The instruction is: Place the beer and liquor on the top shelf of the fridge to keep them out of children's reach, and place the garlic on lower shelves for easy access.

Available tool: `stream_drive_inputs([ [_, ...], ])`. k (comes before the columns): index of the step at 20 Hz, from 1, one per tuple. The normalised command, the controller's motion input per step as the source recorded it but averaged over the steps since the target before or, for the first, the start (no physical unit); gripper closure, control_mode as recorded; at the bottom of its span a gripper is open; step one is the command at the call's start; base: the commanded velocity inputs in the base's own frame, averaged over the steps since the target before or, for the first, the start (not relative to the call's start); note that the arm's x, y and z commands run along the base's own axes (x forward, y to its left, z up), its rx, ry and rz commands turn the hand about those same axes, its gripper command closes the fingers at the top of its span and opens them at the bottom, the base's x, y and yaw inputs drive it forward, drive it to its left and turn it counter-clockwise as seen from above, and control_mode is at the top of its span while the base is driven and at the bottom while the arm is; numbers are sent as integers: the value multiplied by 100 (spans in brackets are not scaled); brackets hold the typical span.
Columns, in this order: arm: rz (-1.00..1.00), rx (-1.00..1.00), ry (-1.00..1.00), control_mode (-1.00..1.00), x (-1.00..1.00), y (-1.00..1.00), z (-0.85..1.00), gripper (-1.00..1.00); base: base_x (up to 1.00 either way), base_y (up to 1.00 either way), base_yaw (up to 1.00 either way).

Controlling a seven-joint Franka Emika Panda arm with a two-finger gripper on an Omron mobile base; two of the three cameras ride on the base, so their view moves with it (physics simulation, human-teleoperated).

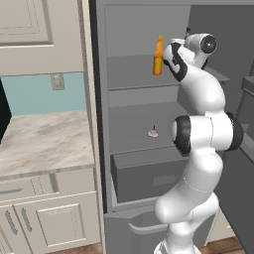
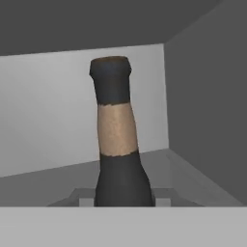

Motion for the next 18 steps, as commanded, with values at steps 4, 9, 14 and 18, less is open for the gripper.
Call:
stream_drive_inputs([
  [4,7,0,-5,-100,0,-11,0,-100,0,0,0],
  [9,7,0,0,-100,0,-12,0,-100,0,0,0],
  [14,6,-1,0,-100,-25,-3,2,-100,0,0,0],
  [18,2,-9,0,-100,-69,3,10,-100,0,0,0],
])
